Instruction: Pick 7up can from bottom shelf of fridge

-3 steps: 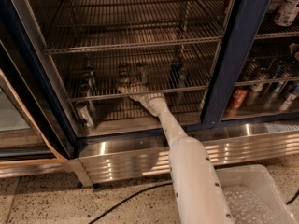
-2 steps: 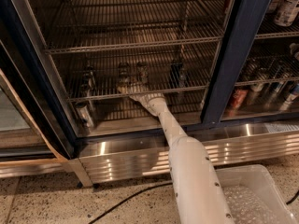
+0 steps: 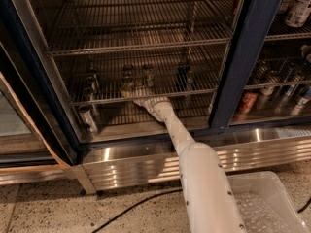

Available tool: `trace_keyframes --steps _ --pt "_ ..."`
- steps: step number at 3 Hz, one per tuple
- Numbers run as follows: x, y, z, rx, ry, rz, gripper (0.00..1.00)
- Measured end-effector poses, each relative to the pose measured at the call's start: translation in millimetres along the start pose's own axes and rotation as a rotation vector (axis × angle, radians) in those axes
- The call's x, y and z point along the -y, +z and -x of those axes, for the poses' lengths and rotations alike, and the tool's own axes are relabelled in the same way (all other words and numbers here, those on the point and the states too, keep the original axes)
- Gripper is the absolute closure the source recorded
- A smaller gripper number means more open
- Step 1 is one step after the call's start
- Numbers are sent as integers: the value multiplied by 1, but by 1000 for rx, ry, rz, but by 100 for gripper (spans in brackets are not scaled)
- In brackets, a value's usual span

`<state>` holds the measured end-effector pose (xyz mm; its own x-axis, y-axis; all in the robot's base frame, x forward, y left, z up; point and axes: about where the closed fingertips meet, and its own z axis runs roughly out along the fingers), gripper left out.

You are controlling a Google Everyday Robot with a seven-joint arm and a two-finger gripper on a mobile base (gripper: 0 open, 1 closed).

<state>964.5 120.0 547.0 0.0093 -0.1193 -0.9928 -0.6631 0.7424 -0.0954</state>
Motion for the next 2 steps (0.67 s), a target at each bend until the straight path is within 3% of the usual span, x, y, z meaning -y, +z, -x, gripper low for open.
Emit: trace_keyframes --steps 2 --pt "-13 -26 38 34 12 47 100"
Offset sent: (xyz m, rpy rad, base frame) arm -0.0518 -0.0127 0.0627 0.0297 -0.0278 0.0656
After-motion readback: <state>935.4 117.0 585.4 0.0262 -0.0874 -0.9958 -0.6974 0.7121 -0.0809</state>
